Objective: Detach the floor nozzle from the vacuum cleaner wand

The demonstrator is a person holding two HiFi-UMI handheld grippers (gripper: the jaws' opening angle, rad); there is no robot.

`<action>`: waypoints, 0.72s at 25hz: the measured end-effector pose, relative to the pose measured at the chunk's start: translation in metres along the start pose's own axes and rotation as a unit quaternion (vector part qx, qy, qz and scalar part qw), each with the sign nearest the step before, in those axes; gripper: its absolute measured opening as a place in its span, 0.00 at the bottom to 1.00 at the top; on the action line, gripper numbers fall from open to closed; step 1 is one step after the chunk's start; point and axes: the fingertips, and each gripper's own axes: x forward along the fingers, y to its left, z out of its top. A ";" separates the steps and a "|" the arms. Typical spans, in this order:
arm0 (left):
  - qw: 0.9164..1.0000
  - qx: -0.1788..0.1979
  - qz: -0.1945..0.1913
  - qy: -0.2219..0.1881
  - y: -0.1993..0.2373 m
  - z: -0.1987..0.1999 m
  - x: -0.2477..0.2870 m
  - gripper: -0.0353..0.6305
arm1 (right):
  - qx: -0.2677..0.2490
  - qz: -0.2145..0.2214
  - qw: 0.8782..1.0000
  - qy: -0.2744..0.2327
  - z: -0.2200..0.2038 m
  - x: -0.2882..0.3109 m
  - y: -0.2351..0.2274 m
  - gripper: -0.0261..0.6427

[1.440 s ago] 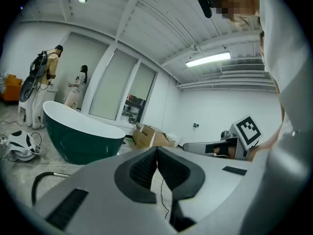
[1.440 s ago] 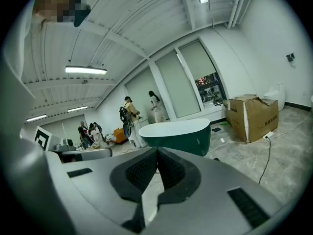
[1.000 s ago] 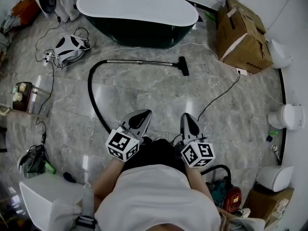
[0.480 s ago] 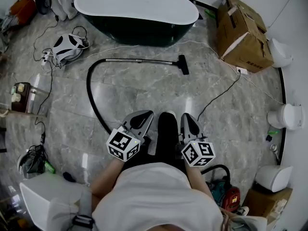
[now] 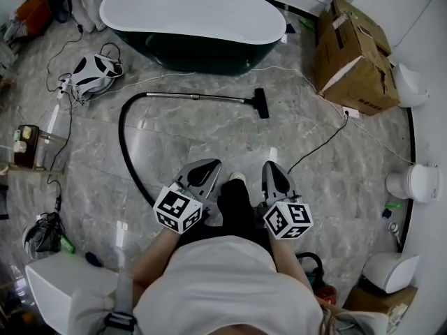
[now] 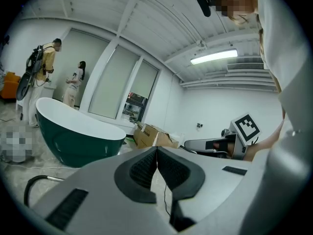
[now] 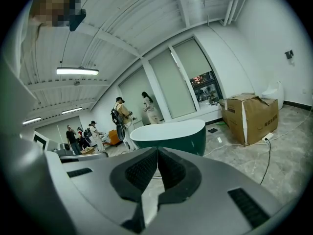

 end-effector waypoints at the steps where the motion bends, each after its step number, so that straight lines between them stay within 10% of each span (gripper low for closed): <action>1: 1.000 0.001 -0.001 0.000 0.000 0.003 0.011 0.07 | -0.002 0.000 1.000 -0.001 0.006 0.004 -0.008 0.06; 18: 1.000 0.017 0.025 0.005 0.017 0.030 0.116 0.07 | -0.003 0.021 1.000 -0.017 0.062 0.067 -0.090 0.06</action>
